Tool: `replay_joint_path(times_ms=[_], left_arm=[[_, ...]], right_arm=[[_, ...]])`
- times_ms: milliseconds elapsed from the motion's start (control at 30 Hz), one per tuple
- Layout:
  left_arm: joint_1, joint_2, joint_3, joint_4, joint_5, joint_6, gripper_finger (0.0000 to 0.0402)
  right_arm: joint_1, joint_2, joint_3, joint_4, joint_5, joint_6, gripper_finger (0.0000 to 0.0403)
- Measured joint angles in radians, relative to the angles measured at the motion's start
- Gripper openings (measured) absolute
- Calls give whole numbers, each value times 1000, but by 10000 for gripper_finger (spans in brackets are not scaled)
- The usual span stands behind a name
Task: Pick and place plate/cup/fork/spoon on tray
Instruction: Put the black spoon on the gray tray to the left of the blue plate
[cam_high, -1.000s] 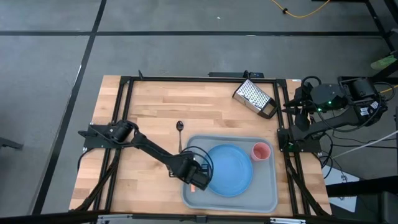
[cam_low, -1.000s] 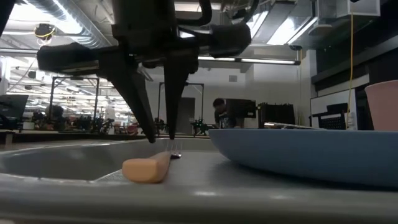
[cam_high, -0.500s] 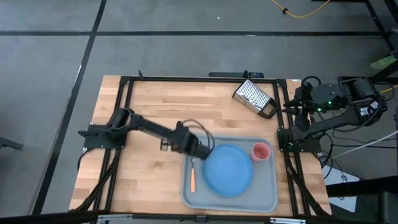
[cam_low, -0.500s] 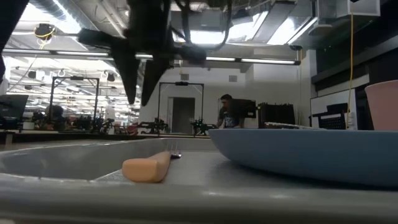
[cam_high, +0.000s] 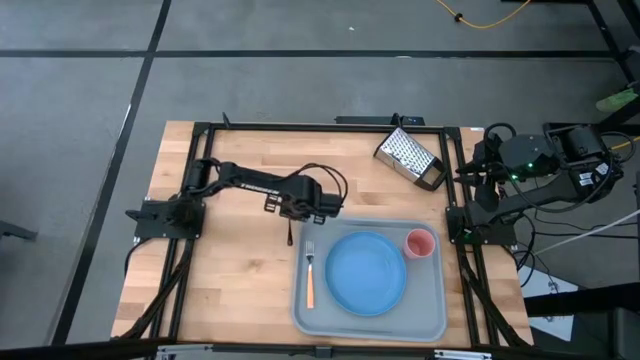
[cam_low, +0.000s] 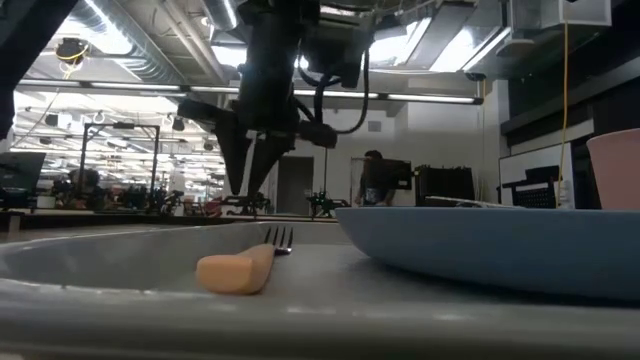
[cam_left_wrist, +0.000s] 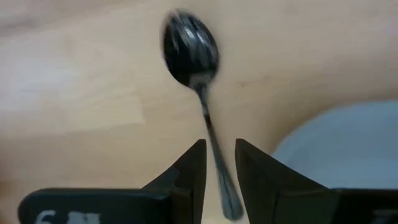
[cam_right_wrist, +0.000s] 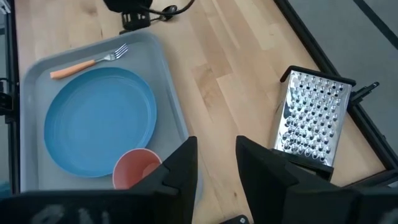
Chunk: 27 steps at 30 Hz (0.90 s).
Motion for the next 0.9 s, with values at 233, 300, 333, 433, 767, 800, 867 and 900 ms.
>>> replay_joint_path(times_ms=[233,300,333,433,767,800,867,900], left_arm=[[-33,0,-147,79,78,-38,67],[-43,-1,-176,116,83,-74,61],[-47,-7,-192,141,82,-79,58],[-53,-12,-202,177,75,-79,50],[-42,-171,-202,103,-62,-120,49],[-43,-184,-200,132,-94,-150,49],[-43,-196,-201,183,-128,-184,46],[-43,-196,-201,215,-140,-187,45]], right_arm=[[0,0,0,0,0,0,115],[0,0,0,0,0,0,115],[0,0,0,0,0,-1,115],[0,0,0,0,0,-2,115],[0,0,0,0,0,-1,115],[0,0,0,0,1,-2,115],[0,0,0,0,1,-2,115],[0,0,0,0,1,-2,115]])
